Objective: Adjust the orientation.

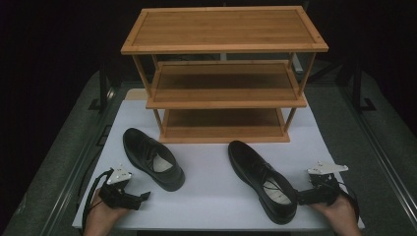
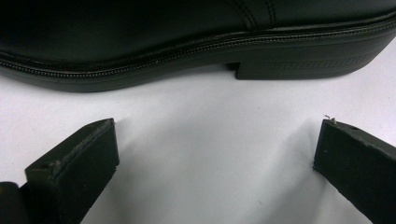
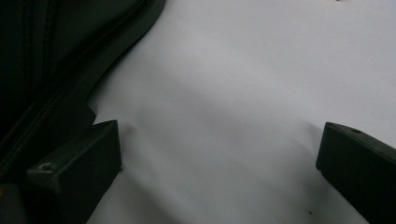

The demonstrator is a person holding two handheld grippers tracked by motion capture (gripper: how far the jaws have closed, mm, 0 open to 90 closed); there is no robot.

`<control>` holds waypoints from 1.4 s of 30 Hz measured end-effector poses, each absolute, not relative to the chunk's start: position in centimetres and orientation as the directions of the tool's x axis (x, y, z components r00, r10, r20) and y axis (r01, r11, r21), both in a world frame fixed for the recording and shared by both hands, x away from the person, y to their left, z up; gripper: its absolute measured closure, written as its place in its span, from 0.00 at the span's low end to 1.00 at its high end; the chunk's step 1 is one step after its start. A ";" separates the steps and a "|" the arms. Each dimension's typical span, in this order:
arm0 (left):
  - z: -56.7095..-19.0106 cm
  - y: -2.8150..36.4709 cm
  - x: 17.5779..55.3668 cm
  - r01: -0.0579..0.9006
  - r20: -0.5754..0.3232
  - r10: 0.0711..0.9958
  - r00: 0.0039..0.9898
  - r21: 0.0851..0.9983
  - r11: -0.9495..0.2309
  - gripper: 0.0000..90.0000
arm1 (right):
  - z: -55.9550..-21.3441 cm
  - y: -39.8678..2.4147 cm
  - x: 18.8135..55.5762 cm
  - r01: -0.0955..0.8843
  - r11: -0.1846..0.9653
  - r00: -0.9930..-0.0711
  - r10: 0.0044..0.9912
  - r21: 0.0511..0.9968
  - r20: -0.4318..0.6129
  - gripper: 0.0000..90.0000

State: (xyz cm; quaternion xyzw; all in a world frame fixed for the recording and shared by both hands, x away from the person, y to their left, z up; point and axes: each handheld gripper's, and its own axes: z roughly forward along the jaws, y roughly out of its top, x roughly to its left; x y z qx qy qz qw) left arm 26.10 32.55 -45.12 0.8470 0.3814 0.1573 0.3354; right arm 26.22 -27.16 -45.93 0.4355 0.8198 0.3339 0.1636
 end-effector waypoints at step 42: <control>-40.1 37.4 27.0 0.566 -0.021 0.824 0.567 0.736 -0.371 0.47 | -45.9 -27.2 26.2 0.604 0.396 -0.567 0.824 0.692 0.023 0.00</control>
